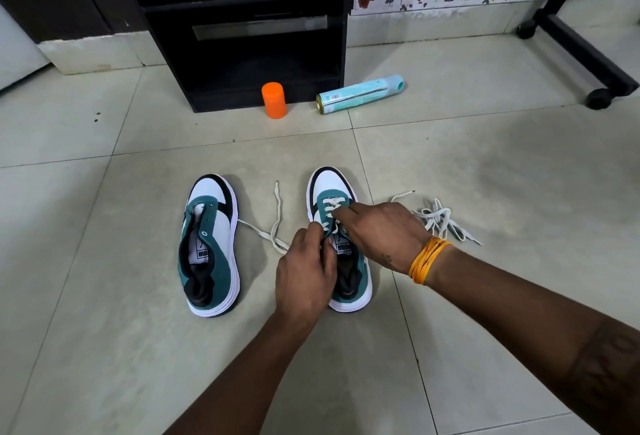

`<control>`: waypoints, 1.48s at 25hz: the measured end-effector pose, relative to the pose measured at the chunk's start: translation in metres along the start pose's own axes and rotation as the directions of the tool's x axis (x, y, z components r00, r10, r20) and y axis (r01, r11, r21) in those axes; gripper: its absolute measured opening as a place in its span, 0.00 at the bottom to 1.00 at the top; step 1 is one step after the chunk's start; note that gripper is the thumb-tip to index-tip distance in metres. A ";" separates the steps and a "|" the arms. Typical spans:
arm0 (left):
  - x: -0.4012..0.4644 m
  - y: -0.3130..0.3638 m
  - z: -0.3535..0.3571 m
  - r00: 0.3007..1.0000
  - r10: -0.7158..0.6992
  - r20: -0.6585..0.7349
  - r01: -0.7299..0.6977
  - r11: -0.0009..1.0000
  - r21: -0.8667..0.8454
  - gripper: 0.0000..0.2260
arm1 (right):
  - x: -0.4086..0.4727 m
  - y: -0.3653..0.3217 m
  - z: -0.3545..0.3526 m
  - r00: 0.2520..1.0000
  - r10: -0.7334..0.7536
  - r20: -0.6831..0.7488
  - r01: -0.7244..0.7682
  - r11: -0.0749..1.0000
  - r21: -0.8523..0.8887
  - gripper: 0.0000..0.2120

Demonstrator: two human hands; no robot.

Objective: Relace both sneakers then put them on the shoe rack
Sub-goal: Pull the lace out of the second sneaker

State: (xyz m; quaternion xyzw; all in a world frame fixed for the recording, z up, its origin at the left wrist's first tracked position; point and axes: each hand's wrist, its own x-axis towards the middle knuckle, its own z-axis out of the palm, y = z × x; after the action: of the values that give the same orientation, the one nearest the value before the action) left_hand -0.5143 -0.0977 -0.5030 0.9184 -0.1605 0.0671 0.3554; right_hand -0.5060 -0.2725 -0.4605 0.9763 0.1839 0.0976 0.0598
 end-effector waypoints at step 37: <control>-0.002 -0.001 0.006 0.999 -0.028 -0.017 0.027 0.996 -0.081 0.05 | -0.026 0.019 0.016 0.804 0.584 0.110 -0.591 0.766 0.252 0.14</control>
State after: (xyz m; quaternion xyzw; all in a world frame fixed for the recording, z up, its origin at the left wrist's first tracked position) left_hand -0.5155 -0.1004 -0.5081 0.9047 -0.1471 0.0640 0.3948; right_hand -0.5201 -0.3010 -0.4780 0.9843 -0.1198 0.0725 -0.1072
